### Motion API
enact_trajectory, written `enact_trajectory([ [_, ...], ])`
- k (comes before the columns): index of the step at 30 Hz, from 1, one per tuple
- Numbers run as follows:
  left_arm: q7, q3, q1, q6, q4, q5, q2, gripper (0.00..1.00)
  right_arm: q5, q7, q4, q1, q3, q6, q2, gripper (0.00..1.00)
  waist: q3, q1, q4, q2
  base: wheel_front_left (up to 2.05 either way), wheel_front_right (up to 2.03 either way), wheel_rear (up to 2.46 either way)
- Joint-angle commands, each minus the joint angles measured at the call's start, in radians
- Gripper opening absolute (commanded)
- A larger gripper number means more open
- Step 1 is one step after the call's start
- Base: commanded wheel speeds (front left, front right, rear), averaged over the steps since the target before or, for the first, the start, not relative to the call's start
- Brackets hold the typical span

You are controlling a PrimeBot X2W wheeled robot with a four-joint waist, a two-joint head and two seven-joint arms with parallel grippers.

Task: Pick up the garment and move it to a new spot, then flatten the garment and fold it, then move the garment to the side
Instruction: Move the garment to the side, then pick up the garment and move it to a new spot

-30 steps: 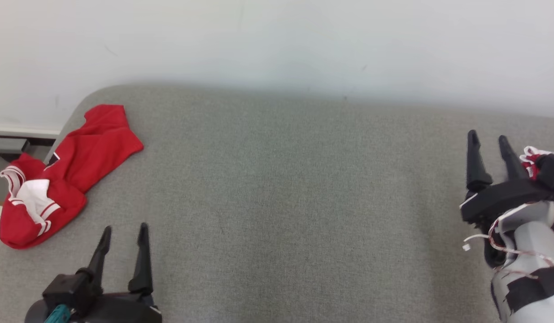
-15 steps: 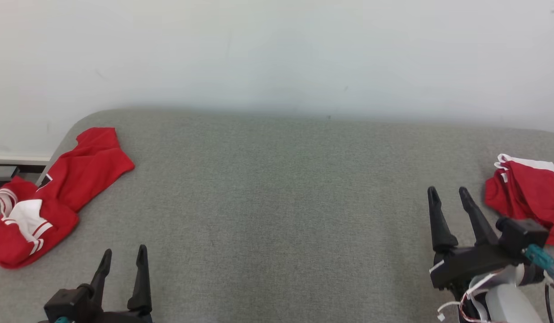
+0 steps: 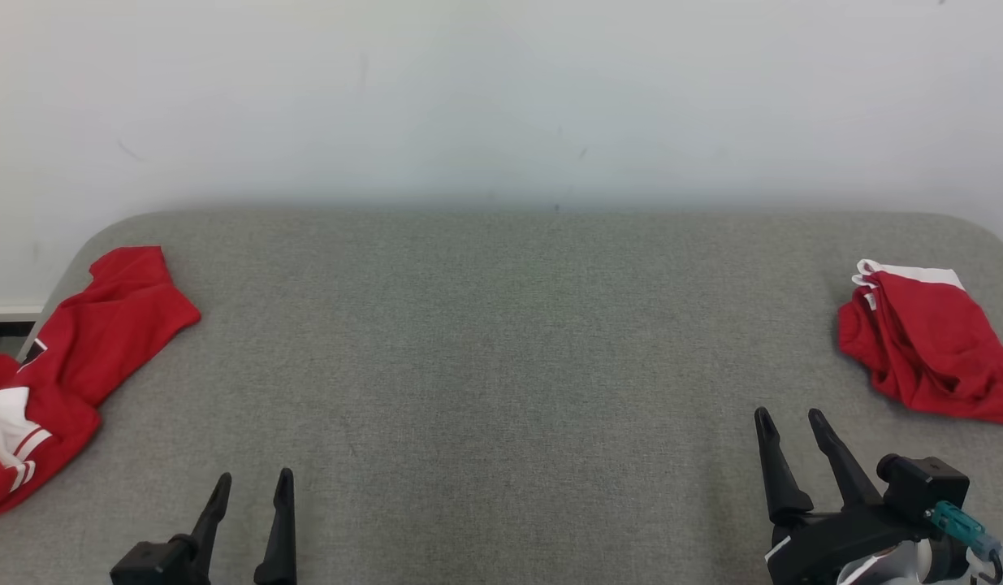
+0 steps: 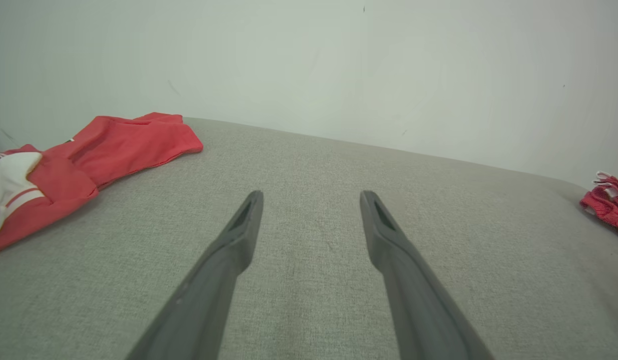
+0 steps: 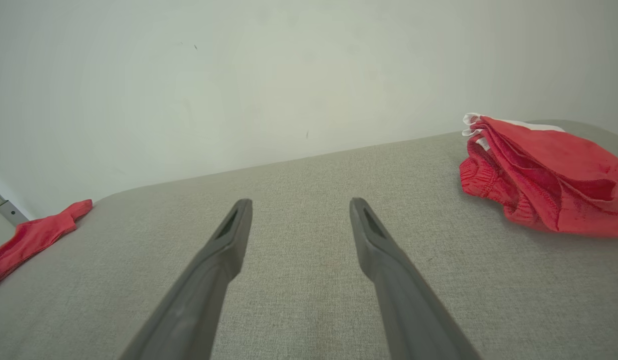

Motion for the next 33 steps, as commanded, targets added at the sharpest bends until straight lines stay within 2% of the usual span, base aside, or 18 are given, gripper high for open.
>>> enact_trajectory([
  [1,-0.004,0.0,0.009,-0.006,0.004,0.009,0.003,1.0,0.006,-0.005,0.002,0.007,-0.003,-0.001,-0.003,1.0,0.002,0.0,-0.005,0.0,0.0,0.0,0.0],
  [23,-0.028,0.022,-0.008,-0.031,0.058,0.003,-0.004,1.0,-0.031,-0.047,0.048,-0.015,-0.002,-0.001,-0.003,1.0,0.016,0.0,-0.018,0.0,0.0,0.0,0.0],
  [33,-0.028,0.03,0.002,-0.019,0.043,0.021,-0.011,1.0,-0.041,-0.057,0.053,-0.011,0.0,-0.001,-0.002,1.0,0.021,0.0,-0.002,0.0,0.0,0.0,0.0],
])
